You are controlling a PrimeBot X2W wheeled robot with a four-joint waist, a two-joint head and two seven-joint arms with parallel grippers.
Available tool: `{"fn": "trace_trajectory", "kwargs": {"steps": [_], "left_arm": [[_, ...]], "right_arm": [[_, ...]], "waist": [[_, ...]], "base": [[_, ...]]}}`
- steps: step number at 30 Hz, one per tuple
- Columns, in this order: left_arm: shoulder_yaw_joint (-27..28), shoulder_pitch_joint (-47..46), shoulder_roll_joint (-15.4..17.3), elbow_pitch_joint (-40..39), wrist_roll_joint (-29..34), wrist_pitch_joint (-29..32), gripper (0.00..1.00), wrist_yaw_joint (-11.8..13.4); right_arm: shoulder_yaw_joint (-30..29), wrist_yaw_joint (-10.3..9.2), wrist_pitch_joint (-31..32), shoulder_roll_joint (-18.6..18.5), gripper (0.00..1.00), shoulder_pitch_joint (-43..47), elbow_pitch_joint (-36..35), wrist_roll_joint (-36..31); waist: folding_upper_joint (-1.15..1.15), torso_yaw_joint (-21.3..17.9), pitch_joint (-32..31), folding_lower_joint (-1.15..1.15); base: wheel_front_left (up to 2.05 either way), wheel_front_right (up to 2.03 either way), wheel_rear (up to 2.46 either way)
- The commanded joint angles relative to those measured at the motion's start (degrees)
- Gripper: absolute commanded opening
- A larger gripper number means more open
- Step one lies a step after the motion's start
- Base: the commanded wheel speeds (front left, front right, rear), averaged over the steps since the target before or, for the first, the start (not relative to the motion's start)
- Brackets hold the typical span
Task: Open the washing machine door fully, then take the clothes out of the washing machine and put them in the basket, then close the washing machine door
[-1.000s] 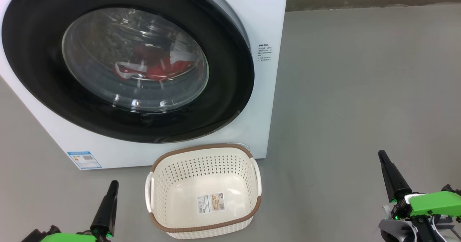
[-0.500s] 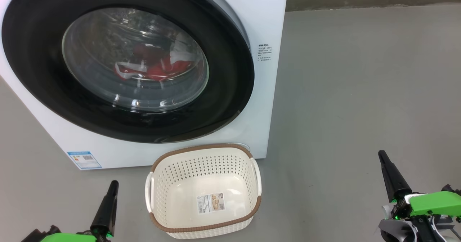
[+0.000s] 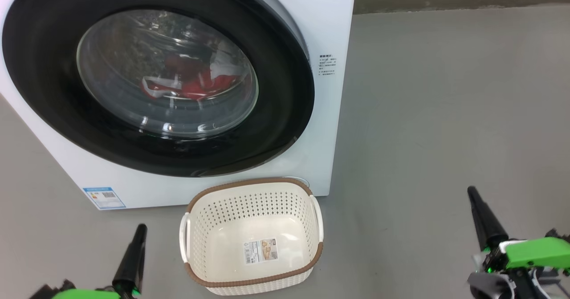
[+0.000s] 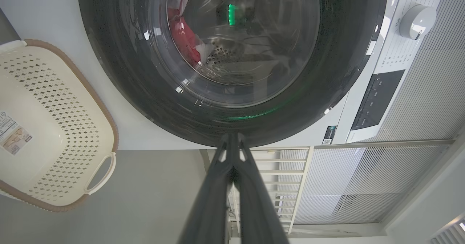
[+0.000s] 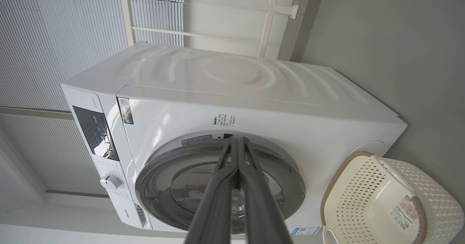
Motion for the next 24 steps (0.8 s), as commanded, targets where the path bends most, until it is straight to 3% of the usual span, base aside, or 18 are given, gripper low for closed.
{"fn": "trace_trajectory", "kwargs": {"steps": [1,10,15,24], "left_arm": [[-0.05,0.03,-0.01,0.12,0.00,-0.01,1.00,0.00],[-0.39,1.35,-0.27,0.85,0.86,-1.11,1.00,0.01],[-0.40,1.73,-0.24,-0.05,2.83,-1.96,1.00,0.01],[-0.18,2.15,-0.18,-1.68,7.86,-3.48,1.00,0.01]], "right_arm": [[0.07,0.00,-0.03,0.01,1.00,0.03,0.17,0.00],[1.25,-0.01,-1.09,0.67,1.00,1.47,1.33,-0.35],[2.01,-0.01,-1.98,0.38,1.00,1.81,0.89,-1.70],[2.79,-0.01,-3.50,0.03,1.00,2.21,0.25,-6.50]], "waist": [[0.00,0.00,0.00,0.00],[0.00,0.10,-0.02,0.13],[0.00,0.17,0.12,0.01],[0.00,0.27,0.29,0.00]], "base": [[0.00,0.00,0.00],[0.00,0.00,0.00],[0.00,0.00,0.00],[0.00,0.00,0.00]]}}
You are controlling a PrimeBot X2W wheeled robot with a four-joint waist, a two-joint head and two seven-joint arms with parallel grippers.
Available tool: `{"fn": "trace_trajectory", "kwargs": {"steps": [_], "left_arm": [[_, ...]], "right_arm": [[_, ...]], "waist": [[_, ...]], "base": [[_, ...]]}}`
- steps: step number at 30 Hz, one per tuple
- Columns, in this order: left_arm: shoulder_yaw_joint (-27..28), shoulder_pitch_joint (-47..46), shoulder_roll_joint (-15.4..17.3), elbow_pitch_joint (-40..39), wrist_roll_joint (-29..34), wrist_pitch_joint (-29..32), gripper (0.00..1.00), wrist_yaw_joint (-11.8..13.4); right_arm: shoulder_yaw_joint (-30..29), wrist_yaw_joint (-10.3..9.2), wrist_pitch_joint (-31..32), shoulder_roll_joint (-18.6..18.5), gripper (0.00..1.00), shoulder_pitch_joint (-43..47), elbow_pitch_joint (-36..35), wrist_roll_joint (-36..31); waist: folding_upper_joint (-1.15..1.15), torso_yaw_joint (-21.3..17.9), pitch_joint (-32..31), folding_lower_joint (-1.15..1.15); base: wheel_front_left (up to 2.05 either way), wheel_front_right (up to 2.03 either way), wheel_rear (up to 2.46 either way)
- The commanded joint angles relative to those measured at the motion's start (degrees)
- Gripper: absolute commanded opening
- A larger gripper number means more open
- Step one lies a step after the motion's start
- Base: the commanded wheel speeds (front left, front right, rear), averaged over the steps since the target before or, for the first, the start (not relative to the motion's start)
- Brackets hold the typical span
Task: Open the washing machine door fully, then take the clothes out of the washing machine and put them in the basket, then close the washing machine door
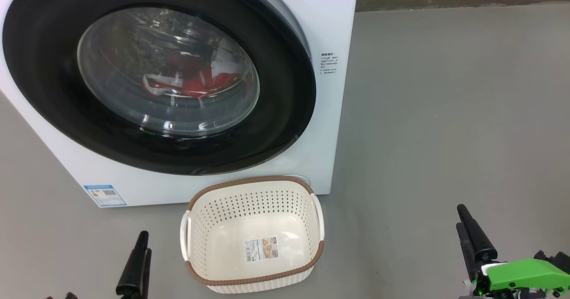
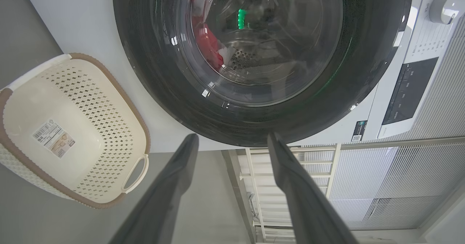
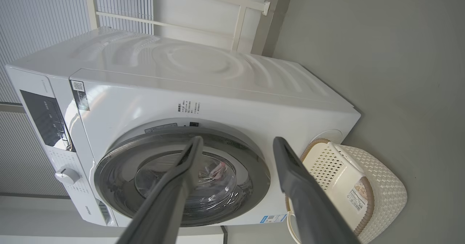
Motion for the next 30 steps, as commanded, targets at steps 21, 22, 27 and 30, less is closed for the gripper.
{"fn": "trace_trajectory", "kwargs": {"steps": [21,22,27,30], "left_arm": [[-0.24,0.96,0.91,-5.22,20.59,-3.89,1.00,0.58],[-0.36,1.04,0.91,-5.36,21.52,-4.06,1.00,0.65],[-0.94,1.46,0.94,-5.96,25.84,-4.91,1.00,0.93],[-1.20,1.69,0.96,-6.31,28.26,-5.42,1.00,1.14]], "right_arm": [[2.72,0.01,-3.77,-2.40,1.00,-0.37,-1.90,-14.95],[2.85,0.01,-3.93,-2.50,1.00,-0.33,-1.86,-15.76],[3.20,0.01,-4.78,-2.77,1.00,-0.09,-1.76,-19.49],[3.40,0.01,-5.28,-2.91,1.00,0.04,-1.76,-21.60]], "waist": [[0.00,0.46,-0.03,-0.01],[0.00,0.48,-0.03,-0.01],[0.00,0.53,-0.04,-0.01],[0.00,0.54,-0.04,-0.01]], "base": [[0.00,0.00,0.00],[0.00,0.00,0.00],[0.00,0.00,0.00],[0.00,0.00,0.00]]}}
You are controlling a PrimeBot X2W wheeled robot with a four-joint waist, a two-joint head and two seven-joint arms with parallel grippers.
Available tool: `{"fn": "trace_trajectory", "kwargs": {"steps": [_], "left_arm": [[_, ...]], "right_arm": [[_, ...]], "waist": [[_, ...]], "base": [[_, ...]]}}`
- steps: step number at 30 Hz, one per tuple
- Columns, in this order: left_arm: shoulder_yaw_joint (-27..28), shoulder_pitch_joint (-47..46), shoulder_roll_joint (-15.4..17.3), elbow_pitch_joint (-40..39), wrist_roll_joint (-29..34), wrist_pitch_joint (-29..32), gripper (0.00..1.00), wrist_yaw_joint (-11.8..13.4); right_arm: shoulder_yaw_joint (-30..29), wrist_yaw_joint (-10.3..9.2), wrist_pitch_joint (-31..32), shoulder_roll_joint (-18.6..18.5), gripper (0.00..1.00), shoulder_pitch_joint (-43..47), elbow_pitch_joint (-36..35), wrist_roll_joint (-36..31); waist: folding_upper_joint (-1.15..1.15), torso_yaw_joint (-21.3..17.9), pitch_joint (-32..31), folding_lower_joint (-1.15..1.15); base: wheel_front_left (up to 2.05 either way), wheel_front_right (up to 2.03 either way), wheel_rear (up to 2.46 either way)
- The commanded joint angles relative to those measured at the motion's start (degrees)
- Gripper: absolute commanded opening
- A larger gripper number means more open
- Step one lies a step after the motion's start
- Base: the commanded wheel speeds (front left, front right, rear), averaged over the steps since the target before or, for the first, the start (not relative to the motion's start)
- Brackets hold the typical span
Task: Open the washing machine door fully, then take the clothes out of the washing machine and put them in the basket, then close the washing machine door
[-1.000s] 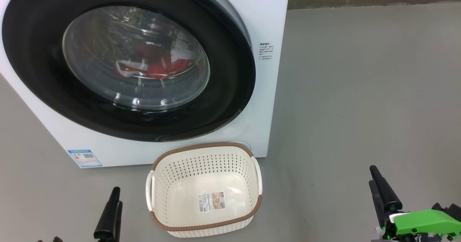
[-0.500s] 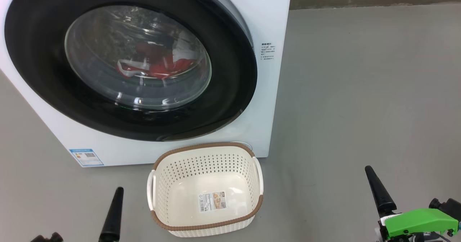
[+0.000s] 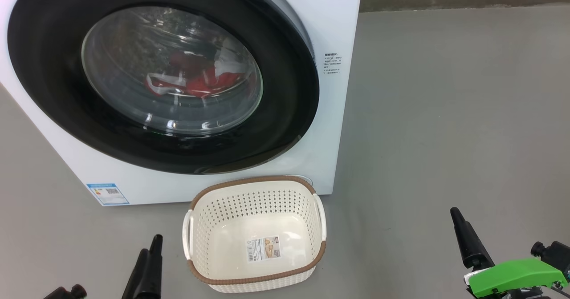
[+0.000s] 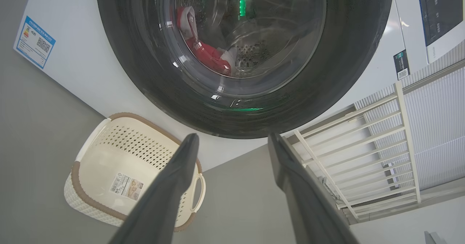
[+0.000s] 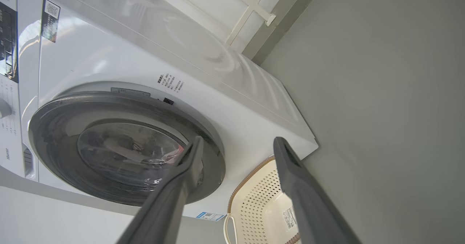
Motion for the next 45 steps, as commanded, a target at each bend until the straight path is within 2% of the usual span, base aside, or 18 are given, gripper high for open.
{"fn": "trace_trajectory", "kwargs": {"steps": [1,14,45], "left_arm": [[0.54,-0.31,0.92,-2.02,2.64,-0.84,1.00,0.22],[-0.68,0.50,1.01,-3.75,13.62,-3.06,1.00,1.27],[-1.66,2.55,1.24,-7.57,35.57,-8.33,1.00,3.06]], "right_arm": [[0.91,0.01,-0.81,-1.05,1.00,-0.42,-1.44,-2.09],[1.34,0.02,-3.00,-1.23,1.00,0.18,-1.81,-10.35],[3.87,0.03,-8.22,-2.47,1.00,1.67,-2.47,-27.08]], "waist": [[0.00,0.01,0.00,0.00],[0.00,0.24,0.08,0.00],[0.00,0.53,0.21,0.00]], "base": [[0.00,0.00,0.00],[0.00,0.00,0.00],[0.00,0.00,0.00]]}}
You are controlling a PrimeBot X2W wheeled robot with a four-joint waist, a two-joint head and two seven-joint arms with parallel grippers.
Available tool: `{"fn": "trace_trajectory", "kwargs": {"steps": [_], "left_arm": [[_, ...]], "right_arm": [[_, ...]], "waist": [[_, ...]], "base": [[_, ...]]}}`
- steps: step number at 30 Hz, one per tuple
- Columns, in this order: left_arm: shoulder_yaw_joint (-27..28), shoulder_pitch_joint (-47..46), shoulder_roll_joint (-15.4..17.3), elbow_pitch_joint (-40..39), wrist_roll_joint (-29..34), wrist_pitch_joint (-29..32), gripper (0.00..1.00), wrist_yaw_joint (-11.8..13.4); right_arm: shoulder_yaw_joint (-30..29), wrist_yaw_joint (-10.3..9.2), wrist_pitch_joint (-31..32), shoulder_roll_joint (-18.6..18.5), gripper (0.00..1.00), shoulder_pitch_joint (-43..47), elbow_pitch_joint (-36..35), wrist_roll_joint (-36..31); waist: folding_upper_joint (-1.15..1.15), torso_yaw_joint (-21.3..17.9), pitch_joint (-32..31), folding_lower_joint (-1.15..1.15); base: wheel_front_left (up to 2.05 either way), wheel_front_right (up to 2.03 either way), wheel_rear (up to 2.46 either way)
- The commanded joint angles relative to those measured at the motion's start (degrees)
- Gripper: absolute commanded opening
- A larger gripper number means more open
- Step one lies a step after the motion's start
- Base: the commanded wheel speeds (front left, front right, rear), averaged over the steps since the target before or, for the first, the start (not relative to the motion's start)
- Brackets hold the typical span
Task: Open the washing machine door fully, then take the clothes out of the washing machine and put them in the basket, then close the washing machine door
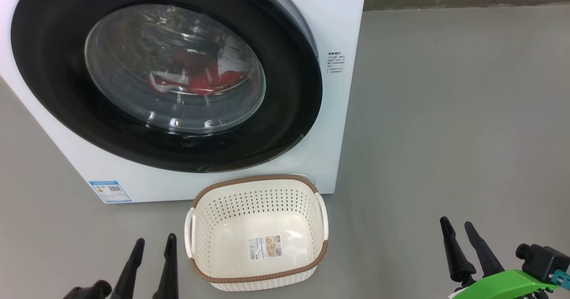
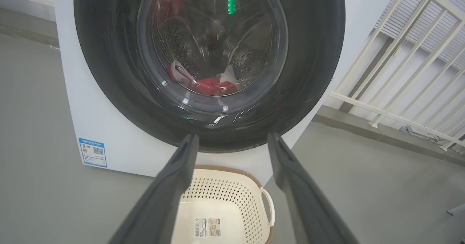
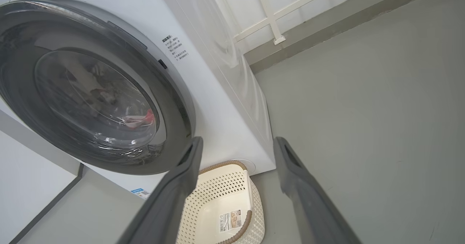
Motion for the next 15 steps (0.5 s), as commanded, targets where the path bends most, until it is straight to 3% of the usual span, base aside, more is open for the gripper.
{"fn": "trace_trajectory", "kwargs": {"steps": [1,15], "left_arm": [[1.14,-0.18,0.64,-2.04,1.90,-0.77,1.00,0.56],[1.33,0.56,0.69,-2.15,10.10,-3.15,1.00,0.87]], "right_arm": [[1.06,0.03,-0.90,-1.11,1.00,-0.39,-1.48,-1.94],[1.28,0.03,-3.26,-1.33,1.00,0.36,-1.62,-9.28]], "waist": [[0.00,0.02,-0.02,0.00],[0.00,0.03,0.13,0.00]], "base": [[0.00,0.00,0.00],[0.00,0.00,0.00]]}}
